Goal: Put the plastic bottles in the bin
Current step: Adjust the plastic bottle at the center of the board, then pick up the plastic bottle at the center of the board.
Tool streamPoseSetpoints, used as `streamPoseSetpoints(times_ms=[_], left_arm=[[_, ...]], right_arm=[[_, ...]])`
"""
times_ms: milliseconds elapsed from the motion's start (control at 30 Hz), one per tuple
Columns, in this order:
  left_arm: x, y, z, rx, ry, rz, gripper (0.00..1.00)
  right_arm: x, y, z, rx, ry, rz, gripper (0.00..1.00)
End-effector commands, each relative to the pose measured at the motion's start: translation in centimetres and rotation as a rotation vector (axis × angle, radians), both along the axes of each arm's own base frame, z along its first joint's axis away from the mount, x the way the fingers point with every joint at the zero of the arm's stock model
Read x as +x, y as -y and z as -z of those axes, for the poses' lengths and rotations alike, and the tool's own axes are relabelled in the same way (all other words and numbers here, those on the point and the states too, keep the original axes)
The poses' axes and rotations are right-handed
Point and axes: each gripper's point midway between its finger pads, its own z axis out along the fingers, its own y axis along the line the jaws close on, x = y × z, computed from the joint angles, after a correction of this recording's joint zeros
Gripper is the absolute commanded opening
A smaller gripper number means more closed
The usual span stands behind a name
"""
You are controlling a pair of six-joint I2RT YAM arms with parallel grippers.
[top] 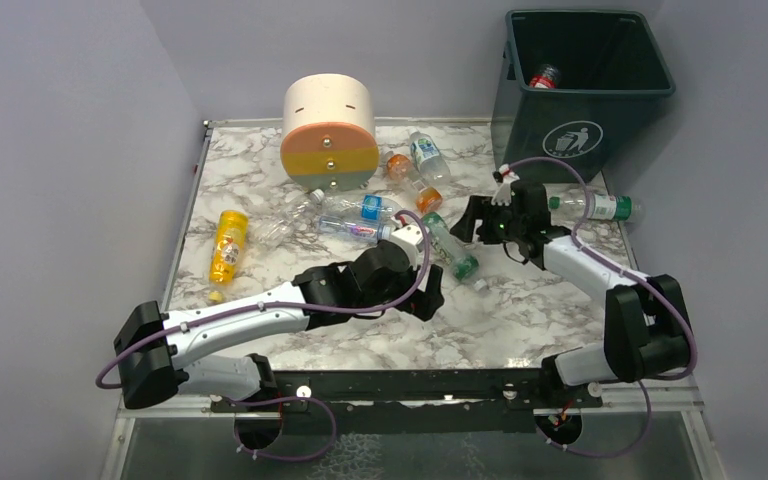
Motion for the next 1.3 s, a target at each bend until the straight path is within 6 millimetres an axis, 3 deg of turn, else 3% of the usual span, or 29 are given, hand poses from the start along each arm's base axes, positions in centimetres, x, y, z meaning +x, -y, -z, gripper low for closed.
streamPoseSetpoints(times_ms=[0,567,900,1067,1267], left_arm=[[0.5,-0.5,-1.1,-0.015,0.018,-0.037,0.99],[0.4,-1.5,-1.5,-0.014,0.025,-0.056,0.99],[0.5,-1.5,-1.4,-0.012,0.024,-0.062,0.99],[0.5,-1.1,-1.4,-0.013,0.02,-0.058,0.99],[0.6,-1.2,-1.6,-0.021,0.024,-0.062,0.99]], right_arm=[[0.0,-2.9,-0.4,-0.021,0.04,-0.125,0.79],[-0.1,-5.4,5.2,-0.334,-0.08,-0.146,0.83],[-2.8,-5.1,7.4,-0.376,-0.141,-0.18,0.81],[-3.4,-4.8,7.1,-0.371,-0.146,-0.181,0.66],[-3.8,-5.1,3.9,-0.323,-0.113,-0.173,0.56]])
